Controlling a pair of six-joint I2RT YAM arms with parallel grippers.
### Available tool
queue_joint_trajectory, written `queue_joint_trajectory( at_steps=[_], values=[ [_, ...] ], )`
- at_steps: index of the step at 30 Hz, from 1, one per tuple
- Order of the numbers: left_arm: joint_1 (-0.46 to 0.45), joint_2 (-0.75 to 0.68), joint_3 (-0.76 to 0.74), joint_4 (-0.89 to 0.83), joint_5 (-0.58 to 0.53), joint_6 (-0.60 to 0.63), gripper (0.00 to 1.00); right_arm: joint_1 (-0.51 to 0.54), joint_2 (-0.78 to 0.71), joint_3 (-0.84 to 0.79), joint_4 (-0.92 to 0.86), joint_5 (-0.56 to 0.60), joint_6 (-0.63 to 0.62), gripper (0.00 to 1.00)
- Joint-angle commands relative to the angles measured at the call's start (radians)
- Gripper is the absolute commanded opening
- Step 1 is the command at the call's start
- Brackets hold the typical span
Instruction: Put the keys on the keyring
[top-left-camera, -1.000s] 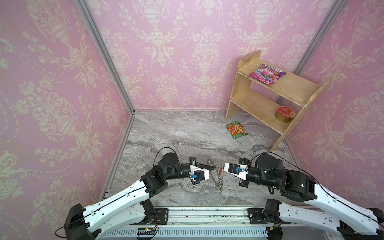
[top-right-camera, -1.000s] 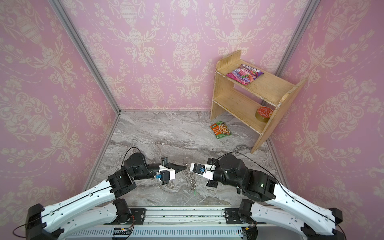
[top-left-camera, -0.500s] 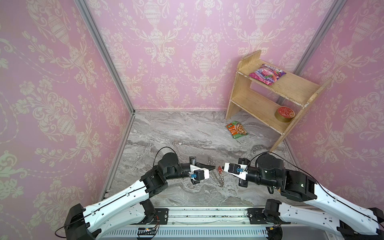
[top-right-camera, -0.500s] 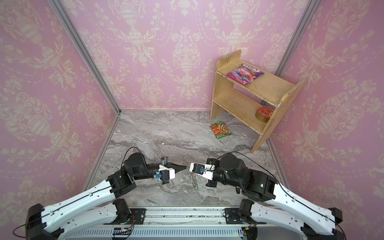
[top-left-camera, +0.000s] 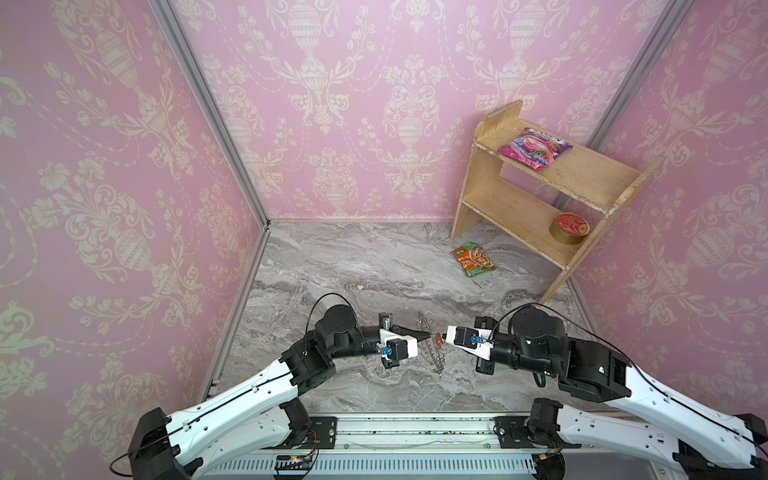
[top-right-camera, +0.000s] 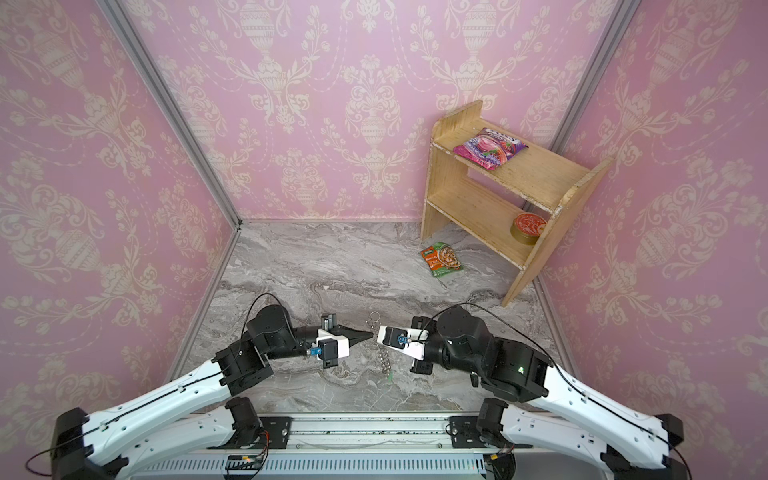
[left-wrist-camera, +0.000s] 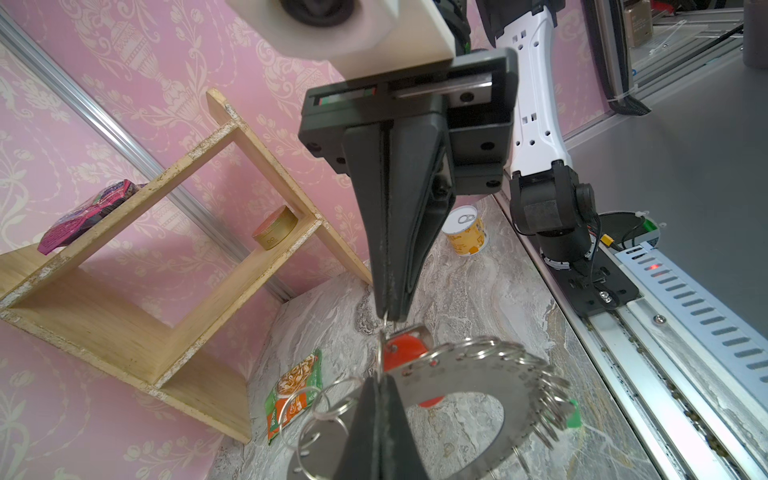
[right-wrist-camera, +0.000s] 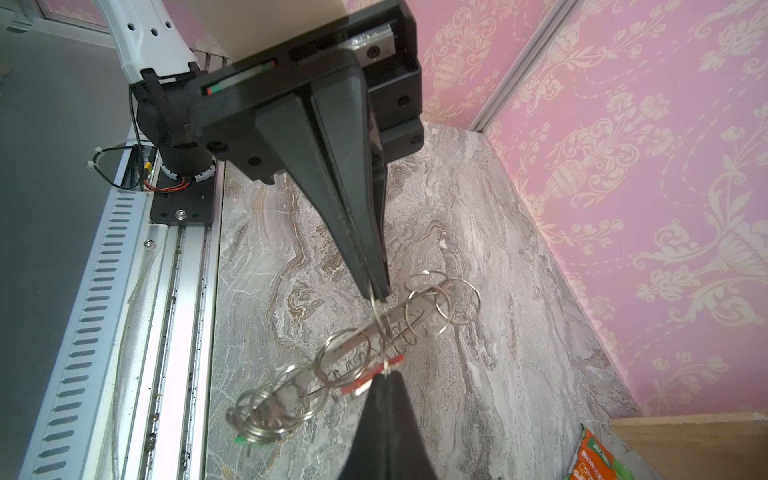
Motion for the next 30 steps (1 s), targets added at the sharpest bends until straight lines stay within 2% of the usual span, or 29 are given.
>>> queue_joint_trajectory(
  at_steps=[1, 21, 24, 27, 30],
  values=[
    [0.001, -0.014, 0.001, 0.045, 0.041, -0.036, 0.00, 0.005, 0.001, -0.002, 0.025, -0.008, -0.003, 0.00],
    [0.002, -0.003, 0.004, 0.048, 0.051, -0.049, 0.00, 0.004, -0.016, -0.012, 0.051, 0.028, 0.005, 0.00],
    [0.002, -0.018, -0.017, 0.089, -0.019, -0.069, 0.00, 0.004, -0.008, -0.012, 0.037, 0.058, 0.012, 0.00],
    [0.002, -0.020, -0.086, 0.257, -0.108, -0.169, 0.00, 0.016, -0.019, -0.034, 0.053, 0.150, 0.038, 0.00],
    [0.001, -0.024, -0.086, 0.249, -0.141, -0.187, 0.00, 0.036, -0.056, -0.073, 0.093, 0.199, 0.061, 0.00]
  ],
)
